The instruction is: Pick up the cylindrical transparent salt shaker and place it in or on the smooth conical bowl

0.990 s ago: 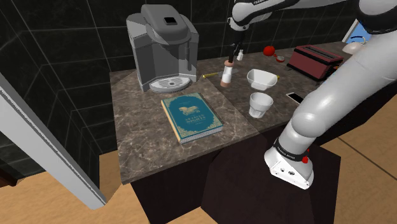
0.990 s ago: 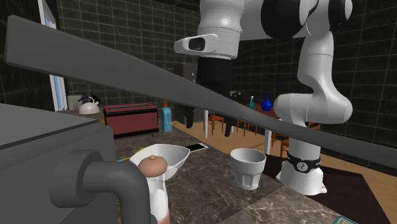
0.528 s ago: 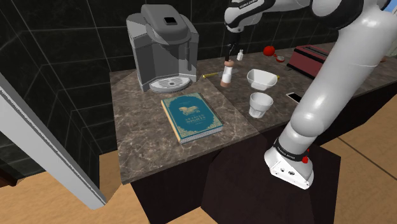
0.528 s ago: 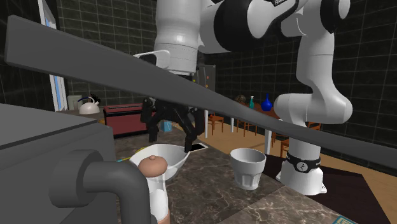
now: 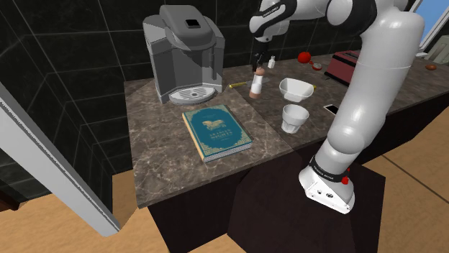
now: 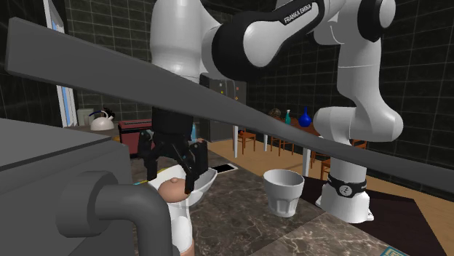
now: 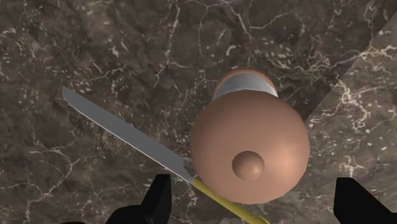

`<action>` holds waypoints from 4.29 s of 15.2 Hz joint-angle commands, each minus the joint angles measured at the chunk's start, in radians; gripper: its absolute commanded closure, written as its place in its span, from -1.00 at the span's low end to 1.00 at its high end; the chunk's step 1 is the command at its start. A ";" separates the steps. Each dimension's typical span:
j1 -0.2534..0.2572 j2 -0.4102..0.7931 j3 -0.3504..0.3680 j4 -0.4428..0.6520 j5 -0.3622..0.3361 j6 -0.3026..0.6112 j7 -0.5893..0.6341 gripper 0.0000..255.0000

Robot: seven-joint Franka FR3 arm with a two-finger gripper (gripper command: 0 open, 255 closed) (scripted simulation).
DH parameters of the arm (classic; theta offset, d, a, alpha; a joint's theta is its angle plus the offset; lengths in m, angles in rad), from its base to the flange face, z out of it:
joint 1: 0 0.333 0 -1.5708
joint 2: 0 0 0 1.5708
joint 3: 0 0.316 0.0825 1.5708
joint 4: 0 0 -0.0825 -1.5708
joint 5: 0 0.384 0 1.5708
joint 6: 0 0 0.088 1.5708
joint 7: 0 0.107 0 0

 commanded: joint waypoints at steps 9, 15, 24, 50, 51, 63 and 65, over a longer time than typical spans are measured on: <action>-0.005 0.025 0.002 -0.021 0.012 0.045 -0.008 -1.00; -0.005 0.025 0.002 -0.021 0.012 0.045 -0.008 1.00; -0.002 0.003 -0.001 0.007 0.002 -0.004 -0.003 1.00; 0.001 -0.056 -0.007 0.282 -0.022 -0.334 0.002 1.00; -0.009 -0.072 -0.015 0.272 -0.025 -0.337 -0.015 1.00; -0.129 -0.185 -0.126 0.244 -0.044 -0.408 -0.249 1.00; -0.152 -0.190 -0.148 0.258 -0.042 -0.425 -0.293 1.00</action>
